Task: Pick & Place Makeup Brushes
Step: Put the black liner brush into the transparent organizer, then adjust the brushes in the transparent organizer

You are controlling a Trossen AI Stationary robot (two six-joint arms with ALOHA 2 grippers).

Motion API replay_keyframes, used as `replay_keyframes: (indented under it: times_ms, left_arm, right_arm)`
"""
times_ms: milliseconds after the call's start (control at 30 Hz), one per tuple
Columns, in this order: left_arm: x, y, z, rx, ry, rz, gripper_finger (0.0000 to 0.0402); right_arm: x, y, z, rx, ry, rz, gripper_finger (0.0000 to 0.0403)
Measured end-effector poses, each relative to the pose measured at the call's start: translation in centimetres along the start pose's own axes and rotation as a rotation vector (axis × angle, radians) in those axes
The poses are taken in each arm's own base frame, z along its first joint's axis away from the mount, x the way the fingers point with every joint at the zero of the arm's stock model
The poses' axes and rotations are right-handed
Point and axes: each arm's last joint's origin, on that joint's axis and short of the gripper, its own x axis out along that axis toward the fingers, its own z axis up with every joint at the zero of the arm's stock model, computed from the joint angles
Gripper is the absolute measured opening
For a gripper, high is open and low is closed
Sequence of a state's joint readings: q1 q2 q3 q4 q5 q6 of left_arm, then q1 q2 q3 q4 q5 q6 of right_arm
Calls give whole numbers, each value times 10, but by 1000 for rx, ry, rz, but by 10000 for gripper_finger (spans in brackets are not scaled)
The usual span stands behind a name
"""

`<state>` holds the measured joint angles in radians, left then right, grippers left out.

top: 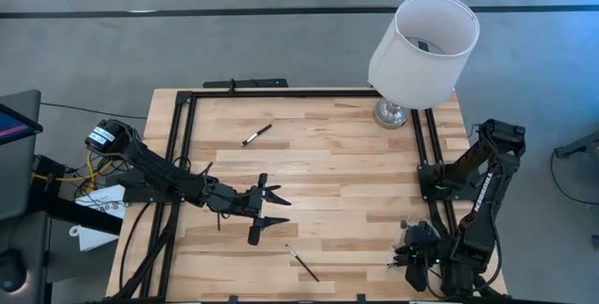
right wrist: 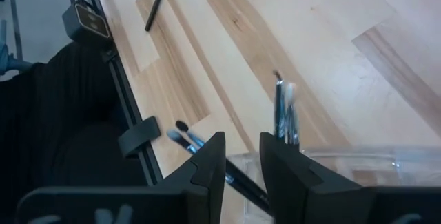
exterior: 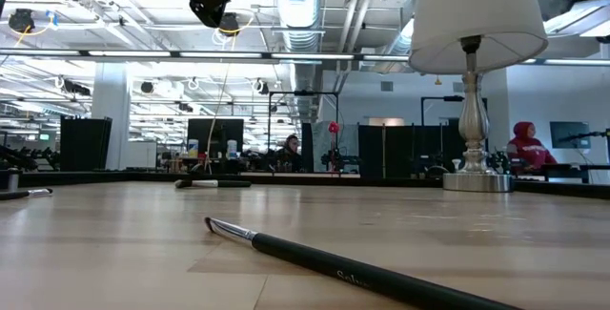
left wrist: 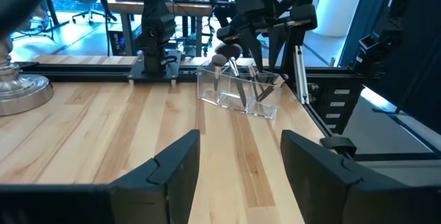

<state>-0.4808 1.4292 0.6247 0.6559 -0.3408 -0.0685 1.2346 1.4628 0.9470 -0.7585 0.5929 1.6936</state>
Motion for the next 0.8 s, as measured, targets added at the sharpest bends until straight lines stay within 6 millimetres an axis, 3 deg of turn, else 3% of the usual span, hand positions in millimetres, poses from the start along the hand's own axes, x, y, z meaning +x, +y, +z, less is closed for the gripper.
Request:
replay_keyframes:
  times_ms: [300, 600, 800]
  left_arm:
    - [0, 3, -1, 5, 5, 43, 200]
    - [1, 5, -1, 6, 9, 64, 200]
    - [0, 3, -3, 11, 26, 59, 200]
  right_arm:
    - [12, 0, -9, -8, 20, -41, 82]
    - [-1, 9, -7, 3, 8, -23, 64]
    - [16, 9, -16, 26, 181, -99, 37]
